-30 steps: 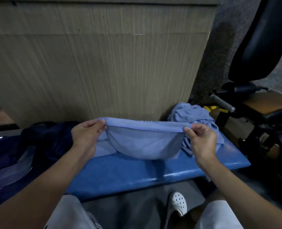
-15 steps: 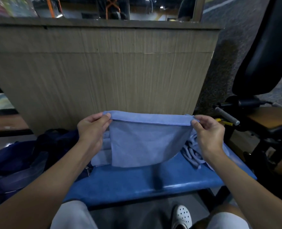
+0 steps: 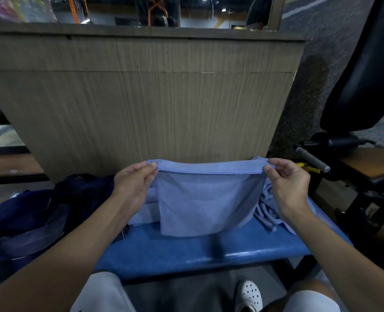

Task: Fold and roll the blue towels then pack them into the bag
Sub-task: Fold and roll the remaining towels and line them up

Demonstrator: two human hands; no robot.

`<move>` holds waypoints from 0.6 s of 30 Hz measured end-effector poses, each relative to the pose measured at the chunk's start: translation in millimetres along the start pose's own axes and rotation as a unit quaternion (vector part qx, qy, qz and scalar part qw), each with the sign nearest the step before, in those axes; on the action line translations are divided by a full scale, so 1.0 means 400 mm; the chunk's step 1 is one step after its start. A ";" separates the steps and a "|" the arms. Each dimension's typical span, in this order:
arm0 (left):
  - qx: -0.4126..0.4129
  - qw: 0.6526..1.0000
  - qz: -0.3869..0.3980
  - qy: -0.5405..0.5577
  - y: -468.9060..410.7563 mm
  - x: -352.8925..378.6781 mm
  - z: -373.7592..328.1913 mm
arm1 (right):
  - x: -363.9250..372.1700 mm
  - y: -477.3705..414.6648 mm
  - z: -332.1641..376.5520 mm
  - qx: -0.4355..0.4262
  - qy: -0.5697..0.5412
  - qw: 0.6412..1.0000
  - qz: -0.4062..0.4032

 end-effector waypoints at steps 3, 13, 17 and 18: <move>-0.017 1.000 0.002 0.021 -0.002 0.006 0.013 | -0.004 0.002 -0.006 0.004 -0.003 1.000 0.000; 0.108 0.989 -0.030 -0.094 0.002 -0.009 -0.039 | -0.012 0.004 -0.023 -0.006 0.032 0.999 0.027; 0.195 0.969 -0.035 -0.145 0.023 0.003 -0.071 | -0.024 -0.010 -0.038 0.000 0.040 0.999 0.013; 0.210 0.966 -0.023 -0.149 0.028 0.010 -0.075 | -0.026 -0.012 -0.041 -0.001 0.041 0.999 0.012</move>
Point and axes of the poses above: each hand's wrist, its own y-axis away from the middle knuckle, its own x-axis out of the palm, z = x × y, the point moved 9 cm from there along -y, towards the middle knuckle, and after that the axes turned 15 degrees about -y, right-handed, at the moved point
